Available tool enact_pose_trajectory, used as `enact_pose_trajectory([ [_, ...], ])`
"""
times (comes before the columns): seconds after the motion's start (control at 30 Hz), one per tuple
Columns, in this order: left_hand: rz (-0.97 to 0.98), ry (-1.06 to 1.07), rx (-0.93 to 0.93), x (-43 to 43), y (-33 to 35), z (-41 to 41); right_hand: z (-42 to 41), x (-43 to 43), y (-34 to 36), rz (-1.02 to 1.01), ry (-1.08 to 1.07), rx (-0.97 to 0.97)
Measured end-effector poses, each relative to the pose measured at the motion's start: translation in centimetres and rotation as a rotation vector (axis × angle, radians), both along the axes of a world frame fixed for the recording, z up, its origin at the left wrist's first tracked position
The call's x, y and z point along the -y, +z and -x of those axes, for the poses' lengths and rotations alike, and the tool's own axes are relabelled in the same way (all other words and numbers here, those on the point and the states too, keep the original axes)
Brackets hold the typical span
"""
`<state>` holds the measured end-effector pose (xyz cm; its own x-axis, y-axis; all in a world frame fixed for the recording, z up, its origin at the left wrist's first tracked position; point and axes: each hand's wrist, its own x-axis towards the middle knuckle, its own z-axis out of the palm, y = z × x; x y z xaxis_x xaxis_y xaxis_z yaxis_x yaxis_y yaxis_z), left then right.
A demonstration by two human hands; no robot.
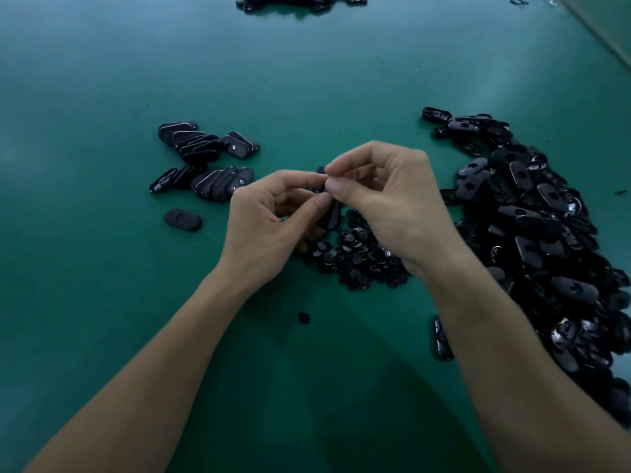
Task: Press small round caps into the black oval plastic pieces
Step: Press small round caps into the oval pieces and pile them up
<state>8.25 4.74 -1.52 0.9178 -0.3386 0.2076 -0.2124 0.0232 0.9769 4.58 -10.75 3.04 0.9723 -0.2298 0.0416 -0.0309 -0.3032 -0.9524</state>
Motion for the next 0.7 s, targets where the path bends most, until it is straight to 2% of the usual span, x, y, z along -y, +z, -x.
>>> enact_pose_trajectory([
  [0.23,0.075,0.03,-0.079,-0.1,0.0,-0.4,-0.1,-0.8,-0.5,0.105,-0.09,-0.025],
  [0.43,0.102,0.095,-0.102,-0.6,-0.3,-1.2,0.4,-1.4,0.0,0.195,0.083,-0.098],
  [0.53,0.125,0.071,-0.12,-0.6,-0.4,-1.2,0.3,-1.5,0.2,0.24,0.056,-0.08],
  [0.7,0.15,0.039,-0.154,-0.8,-0.5,-1.5,-0.1,-1.6,0.3,0.2,0.077,-0.1],
])
